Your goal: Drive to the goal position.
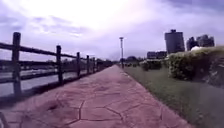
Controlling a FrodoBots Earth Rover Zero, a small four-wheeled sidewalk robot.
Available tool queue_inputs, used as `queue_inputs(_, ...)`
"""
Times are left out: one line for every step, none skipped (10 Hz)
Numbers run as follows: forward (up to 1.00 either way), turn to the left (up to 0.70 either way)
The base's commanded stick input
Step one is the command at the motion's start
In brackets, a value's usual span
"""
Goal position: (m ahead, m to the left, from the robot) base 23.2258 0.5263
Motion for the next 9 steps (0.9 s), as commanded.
queue_inputs(1.00,0.00)
queue_inputs(1.00,0.00)
queue_inputs(1.00,0.00)
queue_inputs(1.00,0.00)
queue_inputs(1.00,0.00)
queue_inputs(1.00,0.00)
queue_inputs(1.00,0.00)
queue_inputs(1.00,0.00)
queue_inputs(1.00,0.00)
